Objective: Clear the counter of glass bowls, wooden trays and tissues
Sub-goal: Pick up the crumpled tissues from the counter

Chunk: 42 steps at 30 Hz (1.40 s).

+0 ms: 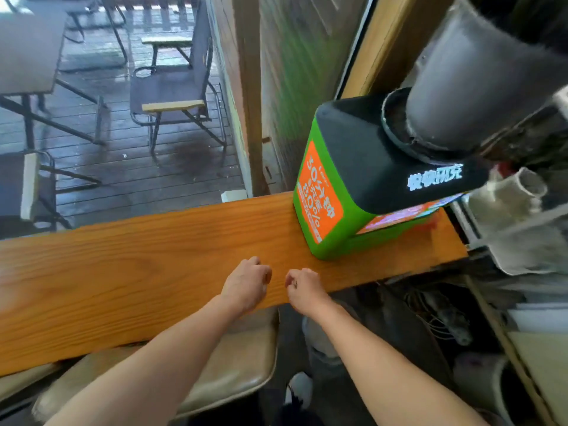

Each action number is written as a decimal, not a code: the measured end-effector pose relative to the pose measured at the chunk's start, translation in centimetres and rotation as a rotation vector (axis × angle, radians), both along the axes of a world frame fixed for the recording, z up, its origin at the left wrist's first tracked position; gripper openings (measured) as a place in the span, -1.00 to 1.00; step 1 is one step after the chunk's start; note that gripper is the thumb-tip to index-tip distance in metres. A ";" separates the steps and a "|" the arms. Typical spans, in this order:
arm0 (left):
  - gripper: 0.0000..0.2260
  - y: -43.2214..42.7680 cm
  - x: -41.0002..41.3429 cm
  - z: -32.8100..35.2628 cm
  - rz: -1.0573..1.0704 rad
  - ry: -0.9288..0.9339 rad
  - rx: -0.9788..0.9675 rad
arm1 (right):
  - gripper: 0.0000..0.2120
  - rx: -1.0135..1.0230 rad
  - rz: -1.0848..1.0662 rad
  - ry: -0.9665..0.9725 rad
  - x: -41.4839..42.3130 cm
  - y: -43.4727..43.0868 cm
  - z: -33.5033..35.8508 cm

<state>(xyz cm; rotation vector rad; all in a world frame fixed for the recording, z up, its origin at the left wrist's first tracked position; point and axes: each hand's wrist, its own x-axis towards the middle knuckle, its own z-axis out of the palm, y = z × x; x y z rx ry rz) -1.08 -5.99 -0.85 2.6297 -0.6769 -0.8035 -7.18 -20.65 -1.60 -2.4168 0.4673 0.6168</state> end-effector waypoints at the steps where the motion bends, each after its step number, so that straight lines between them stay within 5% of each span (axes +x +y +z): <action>1: -0.81 -0.9 -1.4 0.7 -0.019 0.000 0.006 | -0.80 0.000 0.001 0.010 -1.7 -0.9 0.5; 8: -0.85 -7.6 -9.6 3.3 -0.213 -0.061 0.058 | -0.94 -0.004 -0.121 -0.037 -12.9 -8.8 4.2; 17: -0.54 -16.5 -15.2 1.8 -0.381 -0.217 -0.006 | -0.85 -0.015 -0.397 -0.086 -20.9 -15.2 4.0; 24: -0.55 -20.0 -16.6 -6.8 -0.422 -0.057 0.050 | -0.62 -0.010 -0.509 -0.050 -23.1 -15.9 -4.2; 35: -0.49 -21.9 -15.4 -25.2 -0.493 -0.005 0.168 | -0.64 0.000 -0.608 -0.035 -22.2 -15.8 -23.4; 42: -0.42 -21.8 -15.3 -33.4 -0.501 0.092 0.173 | -0.42 0.128 -0.694 -0.026 -22.8 -14.4 -32.1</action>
